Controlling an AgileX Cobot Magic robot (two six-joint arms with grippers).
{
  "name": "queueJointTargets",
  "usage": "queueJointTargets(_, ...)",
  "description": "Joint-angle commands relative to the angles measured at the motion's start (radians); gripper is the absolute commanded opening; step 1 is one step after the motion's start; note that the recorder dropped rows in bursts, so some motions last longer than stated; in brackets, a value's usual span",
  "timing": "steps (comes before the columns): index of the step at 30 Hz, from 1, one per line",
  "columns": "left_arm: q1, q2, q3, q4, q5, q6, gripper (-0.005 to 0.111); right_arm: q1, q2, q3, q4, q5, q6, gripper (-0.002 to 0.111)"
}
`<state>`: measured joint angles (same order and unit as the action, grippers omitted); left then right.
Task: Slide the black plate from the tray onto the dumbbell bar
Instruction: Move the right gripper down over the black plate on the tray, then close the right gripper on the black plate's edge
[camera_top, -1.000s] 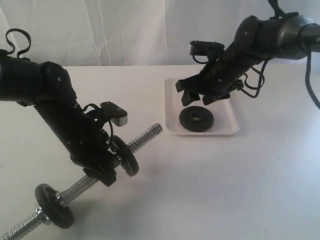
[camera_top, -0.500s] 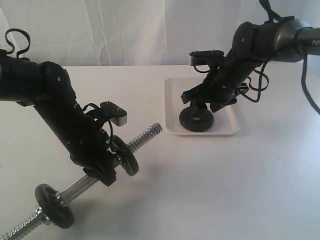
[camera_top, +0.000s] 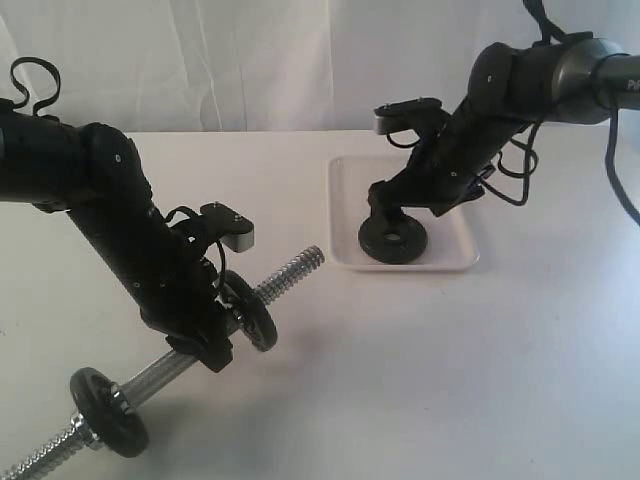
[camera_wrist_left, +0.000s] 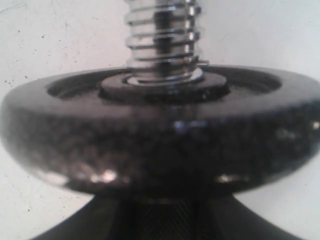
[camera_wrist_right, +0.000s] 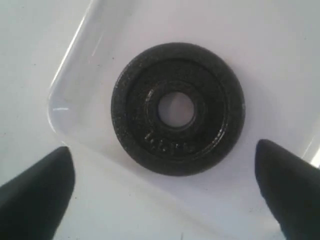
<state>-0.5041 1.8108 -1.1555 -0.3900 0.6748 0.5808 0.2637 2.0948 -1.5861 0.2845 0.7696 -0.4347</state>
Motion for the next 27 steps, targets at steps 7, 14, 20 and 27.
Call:
queueJointTargets(7,-0.004,-0.042,-0.010,-0.080,0.036,-0.005,0.000,-0.005,0.001,-0.008,0.010,-0.071,0.025,0.105)
queueJointTargets(14,-0.004,-0.042,-0.010,-0.104,0.036,-0.005,0.000,0.065,0.013,-0.112,-0.247,-0.021,0.221,0.105)
queueJointTargets(20,-0.004,-0.042,-0.010,-0.104,0.036,-0.005,0.000,0.114,0.091,-0.193,-0.310,0.053,0.279,0.105)
queueJointTargets(27,-0.004,-0.042,-0.010,-0.104,0.036,-0.005,0.000,0.114,0.153,-0.195,-0.402,0.049,0.386,0.105)
